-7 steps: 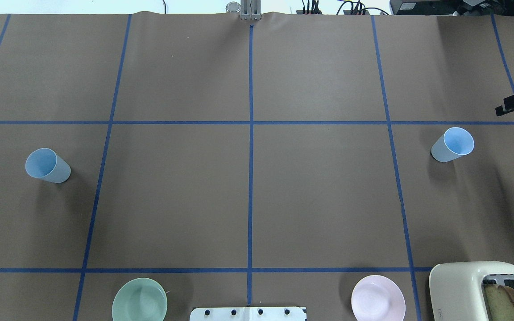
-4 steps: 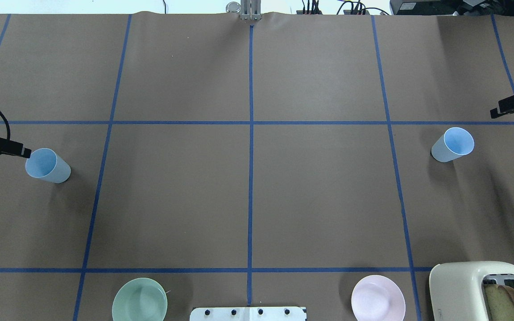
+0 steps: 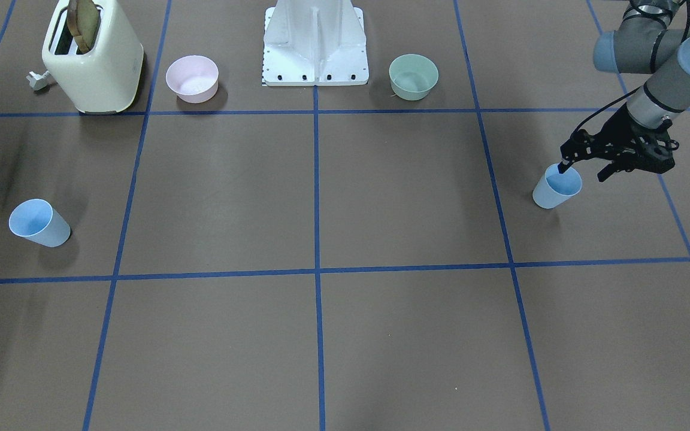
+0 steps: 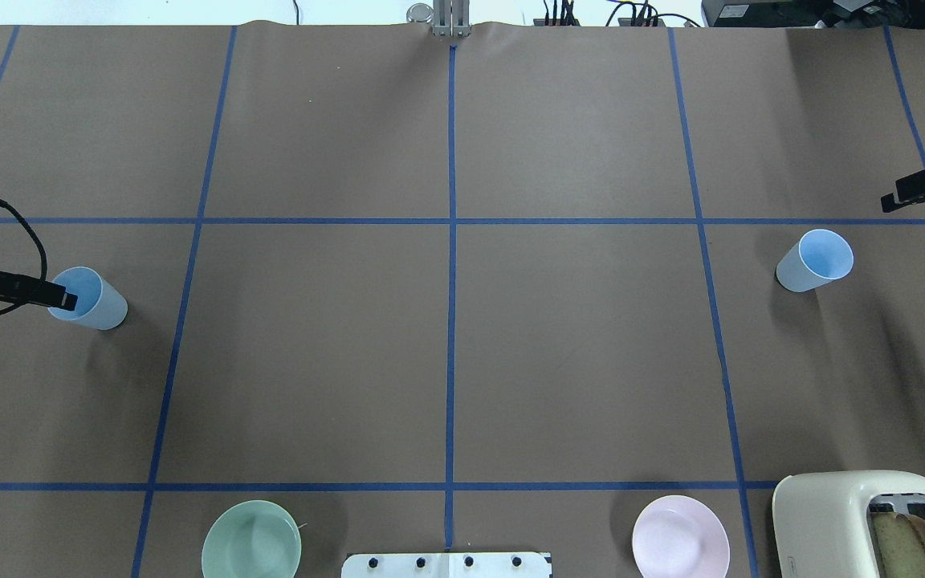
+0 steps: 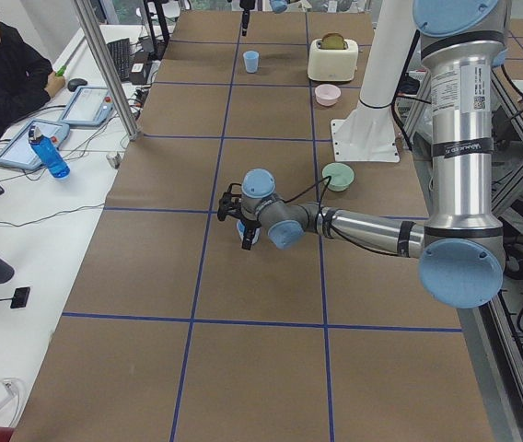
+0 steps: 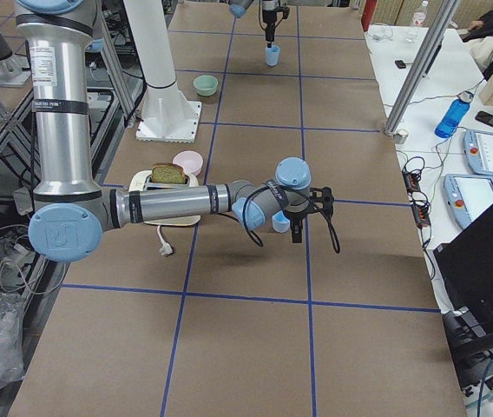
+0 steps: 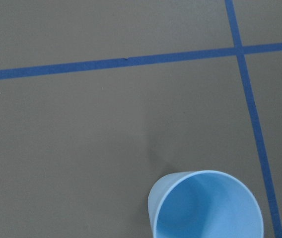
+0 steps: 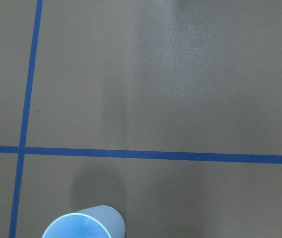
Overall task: Stack blue cups with both arms
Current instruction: 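Grasp the nearby light blue cup with the left gripper while the right approaches the other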
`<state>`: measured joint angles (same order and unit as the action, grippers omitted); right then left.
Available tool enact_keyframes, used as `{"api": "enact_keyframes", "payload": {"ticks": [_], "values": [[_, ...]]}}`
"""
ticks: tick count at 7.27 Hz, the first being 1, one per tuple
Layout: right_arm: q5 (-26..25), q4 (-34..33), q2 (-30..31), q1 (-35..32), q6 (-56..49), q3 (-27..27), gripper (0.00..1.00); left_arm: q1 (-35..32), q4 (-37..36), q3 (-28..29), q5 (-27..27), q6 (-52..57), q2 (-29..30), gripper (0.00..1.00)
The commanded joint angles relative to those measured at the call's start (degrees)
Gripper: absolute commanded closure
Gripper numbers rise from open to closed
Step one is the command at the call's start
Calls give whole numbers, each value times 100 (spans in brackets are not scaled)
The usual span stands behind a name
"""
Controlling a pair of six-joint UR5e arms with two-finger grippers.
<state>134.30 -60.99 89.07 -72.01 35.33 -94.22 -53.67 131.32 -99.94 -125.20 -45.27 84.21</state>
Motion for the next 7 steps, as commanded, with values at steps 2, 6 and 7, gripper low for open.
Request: {"api": "enact_keyframes", "payload": {"ticks": [2,6,7], "values": [[0,0,-3,-6,0,0,0,32,-10,71,13,54,52,4],[0,0,-12,2,0,-9,0,32,-10,177,5,54,96,37],[0,0,-21,-6,0,-9,0,32,-27,194,-4,45,148,58]]}}
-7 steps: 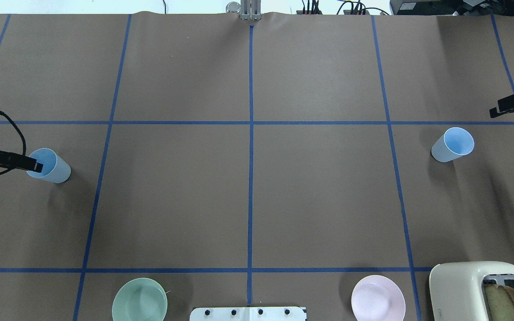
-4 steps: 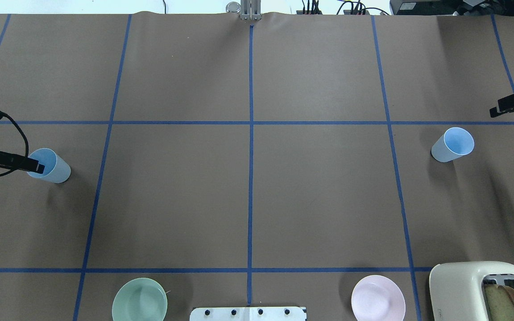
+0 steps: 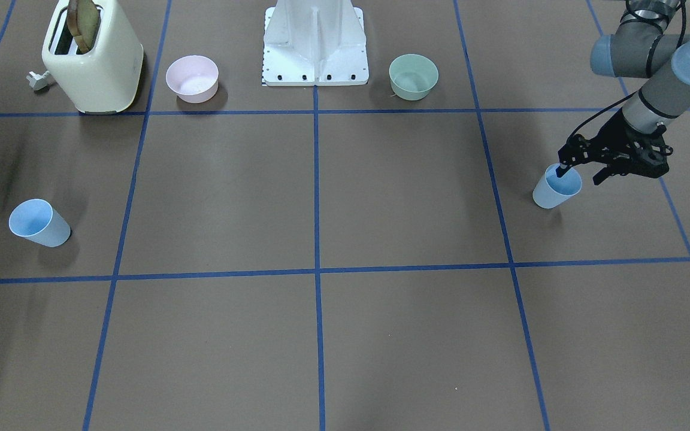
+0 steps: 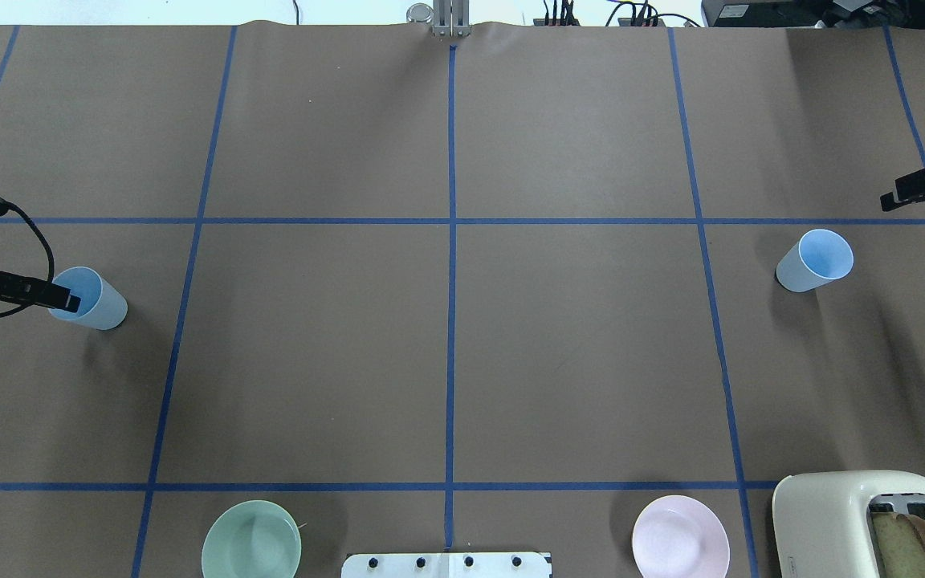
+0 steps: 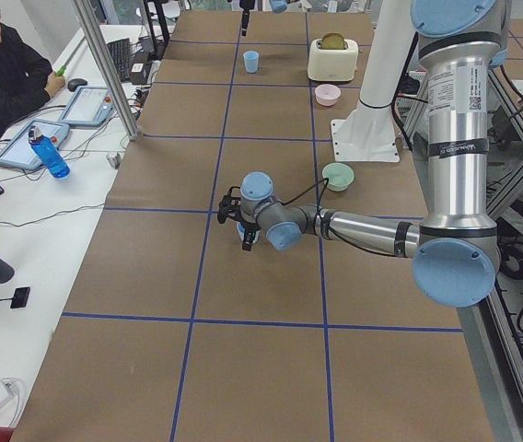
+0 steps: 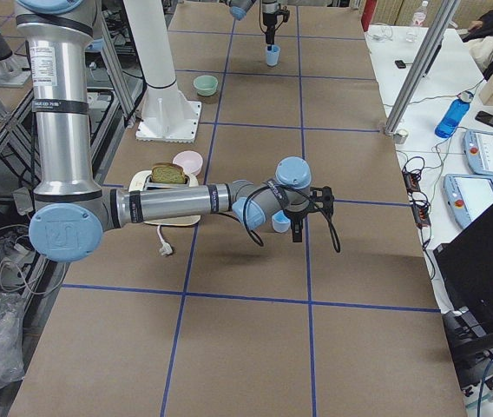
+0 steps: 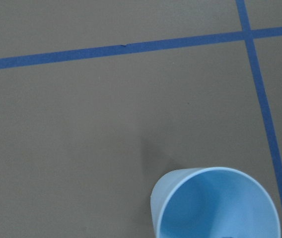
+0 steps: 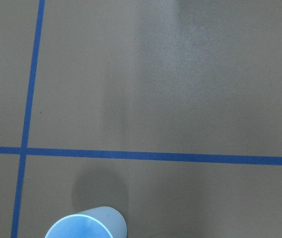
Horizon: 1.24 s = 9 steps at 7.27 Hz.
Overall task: Stack blue cups with both arms
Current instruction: 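Grasp the nearby light blue cup with the left gripper while the right approaches the other, then slide the cup toward center with the left gripper while the right grasps its cup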
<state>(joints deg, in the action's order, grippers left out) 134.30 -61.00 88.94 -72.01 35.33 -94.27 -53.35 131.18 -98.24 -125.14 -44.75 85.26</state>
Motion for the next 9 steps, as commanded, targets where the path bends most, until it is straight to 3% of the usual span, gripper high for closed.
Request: {"api": "enact_keyframes", "payload": {"ticks": [1,2,4,6,8,9], "values": [[9,0,-17,-6,0,-3,0,0,-22,24,-27,-7,52,83],[9,0,-17,-6,0,-3,0,9,-22,24,-45,-7,61,100],[9,-9,-25,-6,0,-3,0,9,-31,-37,-158,-7,79,100],[-26,-9,-34,64,17,23,0,-52,-363,-89,-668,-94,533,100],[-140,0,-34,318,192,58,0,-53,-1694,-439,-643,-356,1428,100],[-149,9,-43,389,245,58,0,-18,-1918,-485,-625,-985,1902,100]]}}
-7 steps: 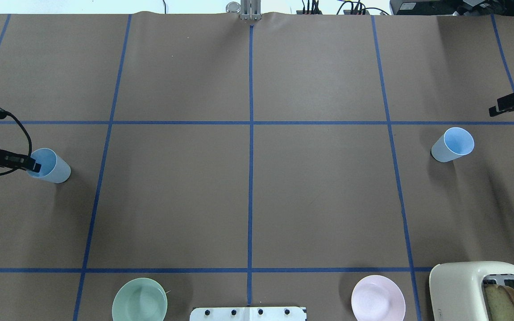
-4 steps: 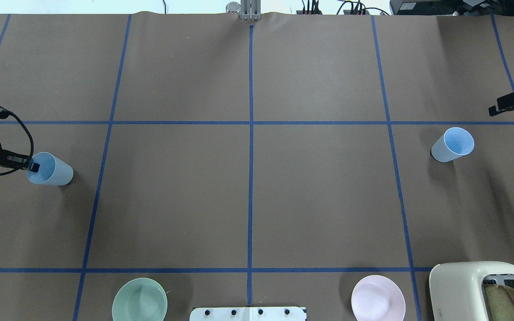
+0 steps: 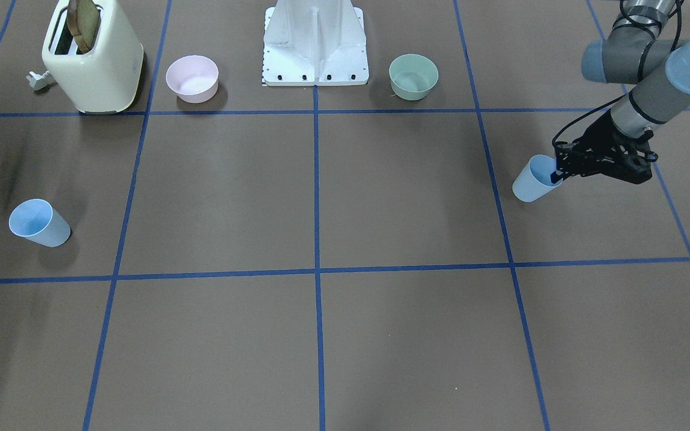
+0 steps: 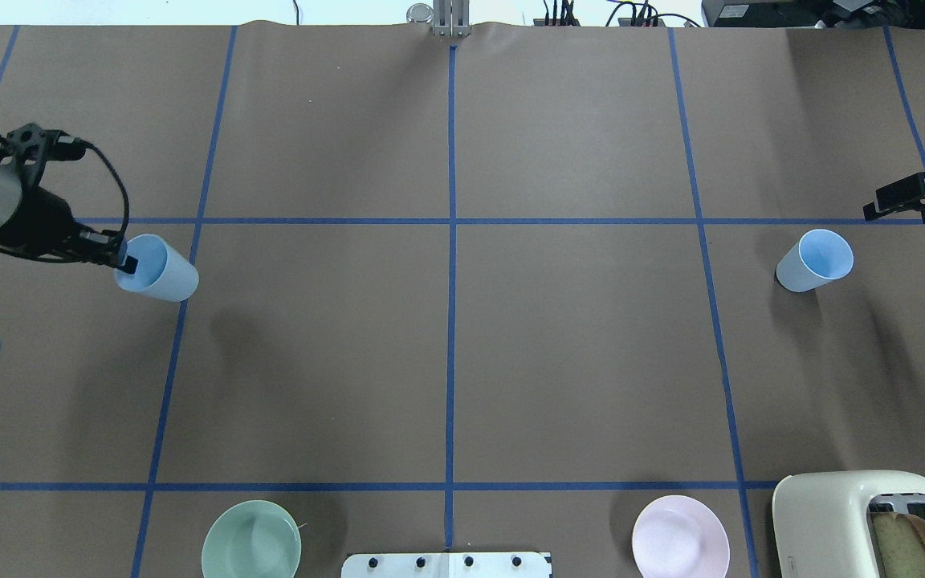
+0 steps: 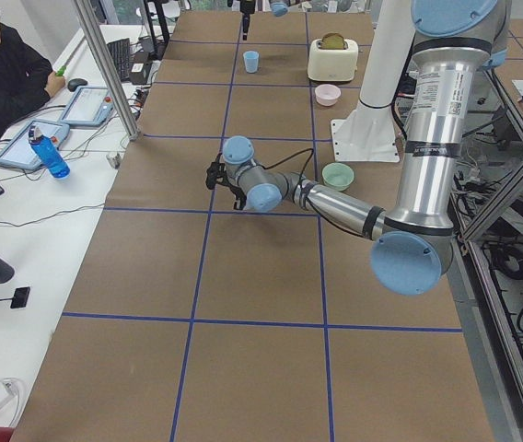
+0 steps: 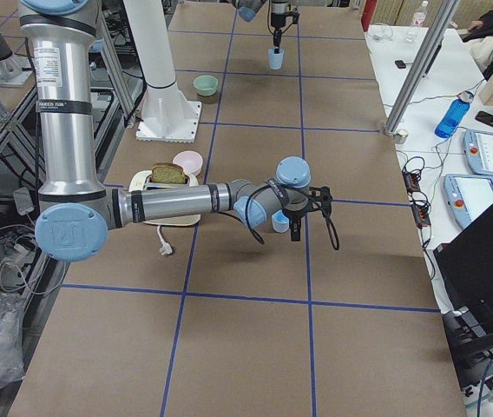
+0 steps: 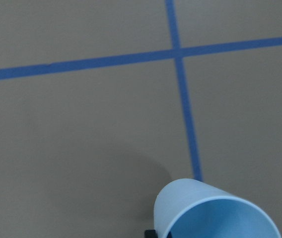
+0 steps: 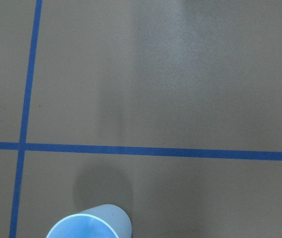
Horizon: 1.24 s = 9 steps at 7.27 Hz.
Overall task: Stack blue cups with both arms
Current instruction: 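Slide the cup toward center with the left gripper while the right grasps its cup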
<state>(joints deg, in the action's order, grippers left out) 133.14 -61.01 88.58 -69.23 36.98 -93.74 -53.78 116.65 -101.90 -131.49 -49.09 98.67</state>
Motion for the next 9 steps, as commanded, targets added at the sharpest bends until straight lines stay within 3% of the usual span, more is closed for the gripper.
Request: {"api": "enact_keyframes", "payload": {"ticks": [1,4,9], "values": [[-34,2,-94,181,168,14,0,138,-538,-129,10,-1045,887,100],[-139,37,-130,340,275,93,0,1041,-661,-111,640,-2198,1548,100],[-148,54,-77,472,275,163,0,1992,-1442,-94,1625,-3009,2480,100]]}}
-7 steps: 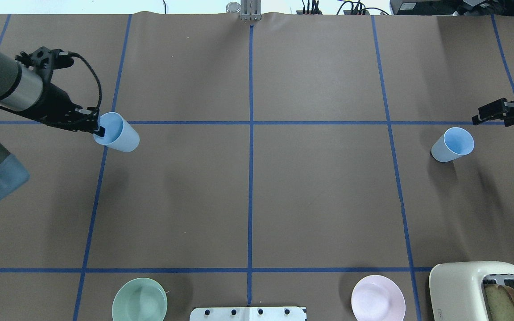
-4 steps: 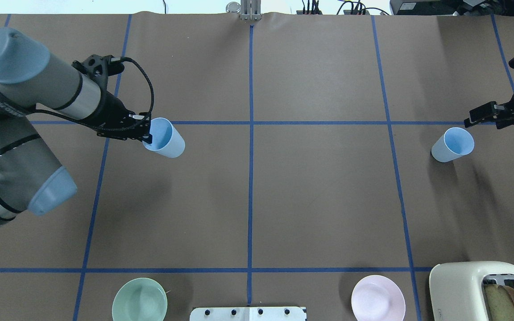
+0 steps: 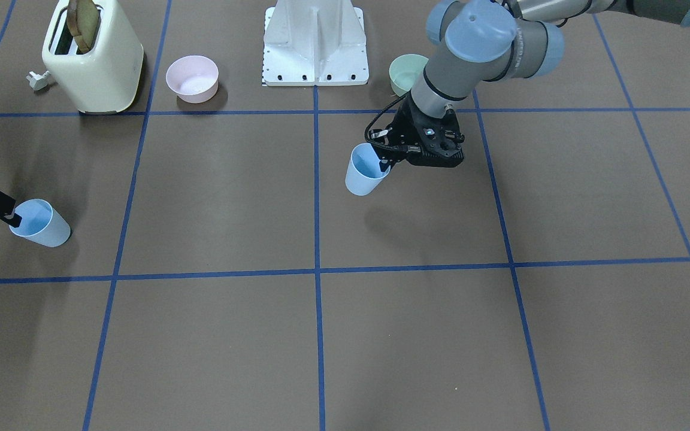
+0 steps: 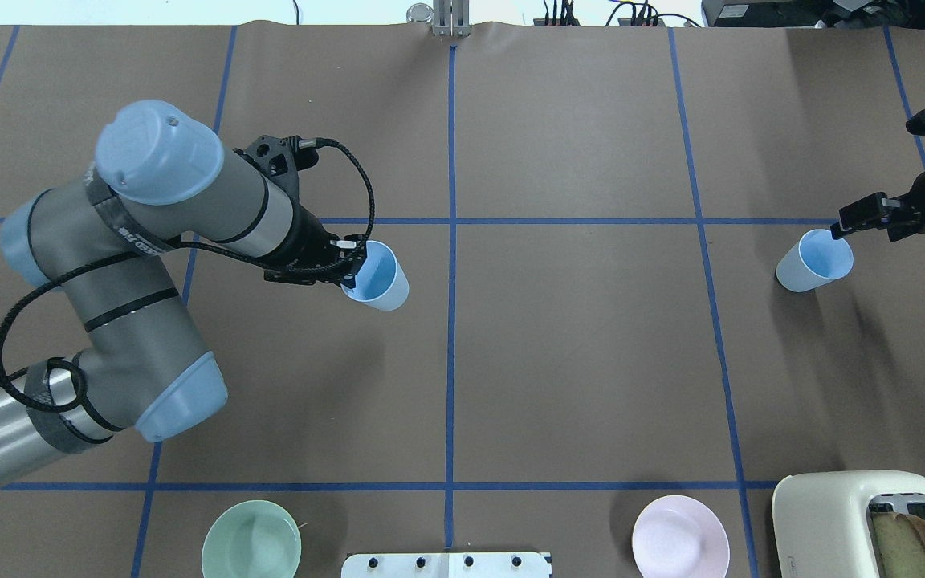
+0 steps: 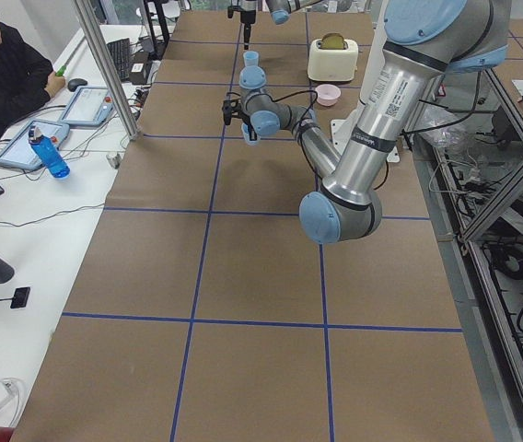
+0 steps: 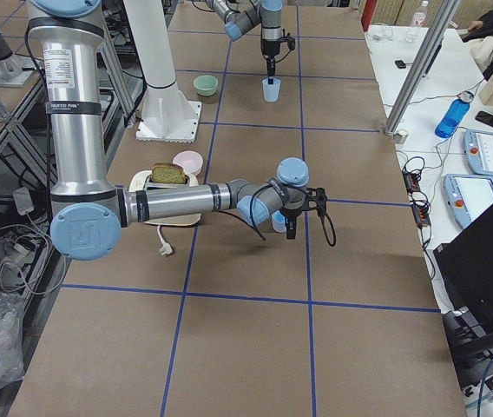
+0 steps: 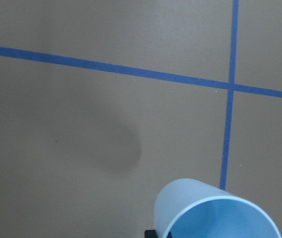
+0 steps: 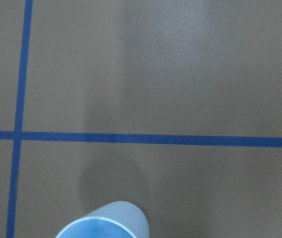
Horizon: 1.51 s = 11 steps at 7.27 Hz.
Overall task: Stack blue cups with both arms
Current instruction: 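Slide the cup toward center with the left gripper while the right grasps its cup, then release the center cup with the left gripper while the right lifts its cup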
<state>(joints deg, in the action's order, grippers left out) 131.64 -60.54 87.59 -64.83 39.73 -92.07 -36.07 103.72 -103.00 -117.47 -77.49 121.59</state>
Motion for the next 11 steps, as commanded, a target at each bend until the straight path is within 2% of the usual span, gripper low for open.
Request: {"api": "enact_keyframes", "payload": {"ticks": [1,4,5,6,8,11], "values": [[2,7,21,102,0,4,0,319,-229,51,294,-205,312,100],[-173,-2,30,260,0,13,0,381,-238,87,312,-284,366,100],[-183,7,38,278,-9,13,4,468,-238,104,521,-285,374,100],[-209,7,38,304,0,13,29,539,-238,131,602,-293,418,100],[-209,7,47,331,9,5,100,548,-238,131,602,-293,418,100],[-192,7,47,331,62,-109,100,583,-238,148,681,-311,436,100]]}}
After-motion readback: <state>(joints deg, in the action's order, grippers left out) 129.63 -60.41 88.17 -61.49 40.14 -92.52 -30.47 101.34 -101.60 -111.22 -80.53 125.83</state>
